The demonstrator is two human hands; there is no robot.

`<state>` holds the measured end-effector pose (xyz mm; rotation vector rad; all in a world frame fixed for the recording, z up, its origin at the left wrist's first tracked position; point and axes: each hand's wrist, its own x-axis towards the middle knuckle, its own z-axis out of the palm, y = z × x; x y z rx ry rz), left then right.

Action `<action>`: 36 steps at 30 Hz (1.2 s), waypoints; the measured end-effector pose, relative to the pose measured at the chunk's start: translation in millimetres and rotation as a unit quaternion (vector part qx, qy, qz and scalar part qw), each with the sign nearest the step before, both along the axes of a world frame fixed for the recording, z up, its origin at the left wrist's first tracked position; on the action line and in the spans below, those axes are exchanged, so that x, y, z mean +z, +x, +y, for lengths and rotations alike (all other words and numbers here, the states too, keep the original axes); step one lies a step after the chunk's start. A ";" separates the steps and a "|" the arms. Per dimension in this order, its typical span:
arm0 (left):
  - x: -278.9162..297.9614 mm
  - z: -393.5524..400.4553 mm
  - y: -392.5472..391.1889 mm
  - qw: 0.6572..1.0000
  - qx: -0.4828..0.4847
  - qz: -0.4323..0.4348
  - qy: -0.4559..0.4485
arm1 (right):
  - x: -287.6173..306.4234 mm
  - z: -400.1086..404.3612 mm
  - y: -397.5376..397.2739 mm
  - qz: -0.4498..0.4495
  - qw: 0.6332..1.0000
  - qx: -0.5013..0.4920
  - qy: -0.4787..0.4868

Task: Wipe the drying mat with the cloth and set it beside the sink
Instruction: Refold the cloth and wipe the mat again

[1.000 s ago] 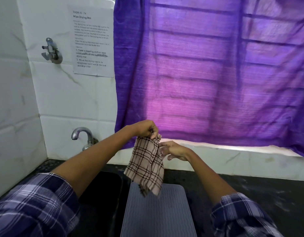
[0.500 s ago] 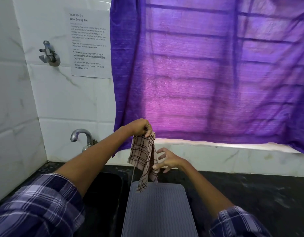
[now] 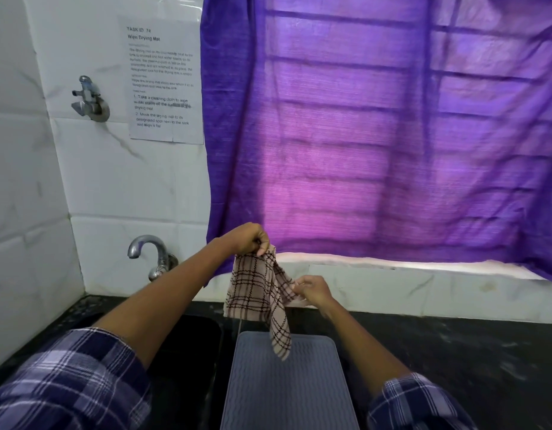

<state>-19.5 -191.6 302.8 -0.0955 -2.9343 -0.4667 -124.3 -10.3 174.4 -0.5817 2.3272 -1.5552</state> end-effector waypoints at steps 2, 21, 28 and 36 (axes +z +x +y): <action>-3.9 -6.1 2.7 1.000 0.012 0.002 0.014 | 18.1 5.4 -11.2 0.050 0.997 -0.057 -0.011; -19.3 28.8 -26.6 0.981 0.150 -0.082 0.091 | 61.4 -15.7 16.1 0.160 0.983 0.022 -0.085; -18.2 34.9 -29.5 0.969 0.161 -0.045 0.184 | 64.1 -21.1 36.6 0.005 0.982 0.159 -0.103; -0.2 28.2 -10.1 0.956 0.017 -0.193 0.219 | 44.2 14.7 6.3 -0.002 0.993 0.120 -0.006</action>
